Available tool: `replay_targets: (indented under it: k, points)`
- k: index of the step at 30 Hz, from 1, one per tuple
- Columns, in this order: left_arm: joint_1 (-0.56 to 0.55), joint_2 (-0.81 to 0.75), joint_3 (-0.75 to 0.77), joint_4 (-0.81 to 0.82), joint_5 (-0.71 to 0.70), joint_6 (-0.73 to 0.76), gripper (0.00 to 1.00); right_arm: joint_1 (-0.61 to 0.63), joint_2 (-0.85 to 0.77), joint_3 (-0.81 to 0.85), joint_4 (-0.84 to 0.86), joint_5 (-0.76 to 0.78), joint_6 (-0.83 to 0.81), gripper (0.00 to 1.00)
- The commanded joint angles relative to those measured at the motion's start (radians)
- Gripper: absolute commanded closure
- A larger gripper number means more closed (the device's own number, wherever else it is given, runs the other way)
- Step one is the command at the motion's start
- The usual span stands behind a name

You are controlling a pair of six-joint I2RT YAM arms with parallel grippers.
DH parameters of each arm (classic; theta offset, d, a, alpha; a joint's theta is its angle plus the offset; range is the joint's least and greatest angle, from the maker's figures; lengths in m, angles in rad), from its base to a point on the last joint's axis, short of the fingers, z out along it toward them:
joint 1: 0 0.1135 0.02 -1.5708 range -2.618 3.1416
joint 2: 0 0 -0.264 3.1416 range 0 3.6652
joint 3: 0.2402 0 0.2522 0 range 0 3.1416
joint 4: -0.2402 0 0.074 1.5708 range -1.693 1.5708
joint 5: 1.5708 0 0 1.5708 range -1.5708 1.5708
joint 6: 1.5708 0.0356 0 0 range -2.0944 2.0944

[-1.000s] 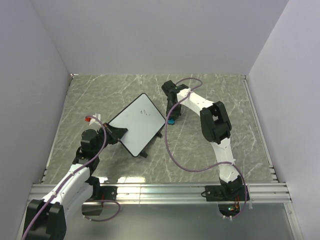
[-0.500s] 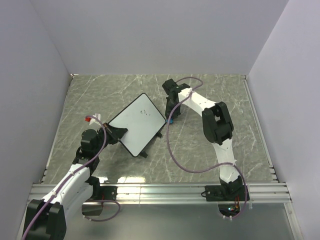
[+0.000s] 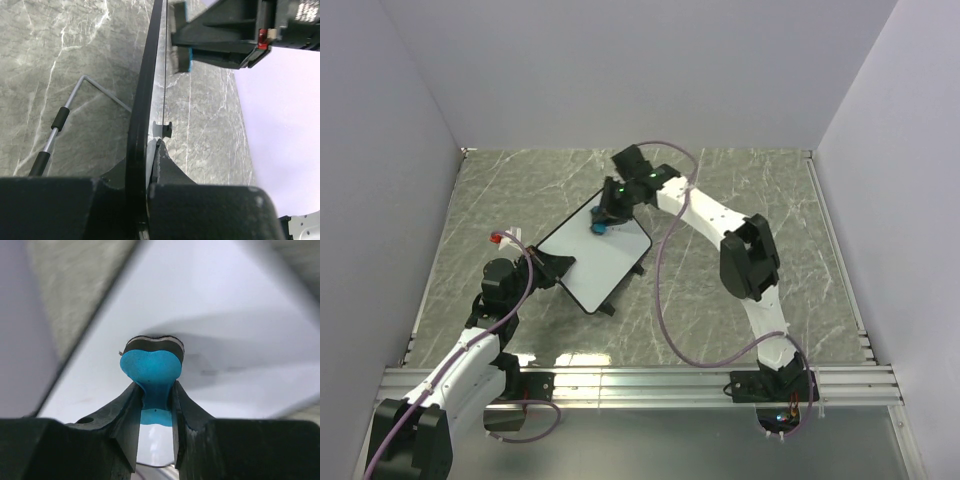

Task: Erase the whiteboard

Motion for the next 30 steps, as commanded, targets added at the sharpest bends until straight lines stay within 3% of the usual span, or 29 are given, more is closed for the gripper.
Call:
replay_targets:
  k: [1,9,18,30]
  points:
    - [-0.023,0.039,-0.028,-0.205,0.046,0.080,1.00,0.076,0.050,0.088,0.086,-0.113,0.075,1.00]
    - [-0.023,0.027,-0.031,-0.210,0.043,0.077,1.00,0.087,0.104,0.141,0.057,-0.102,0.110,1.00]
    - [-0.023,0.024,-0.031,-0.212,0.041,0.076,1.00,0.004,0.086,-0.059,0.049,-0.052,0.102,1.00]
    - [-0.024,0.013,-0.033,-0.210,0.039,0.077,1.00,-0.075,0.173,-0.018,-0.184,0.132,-0.019,1.00]
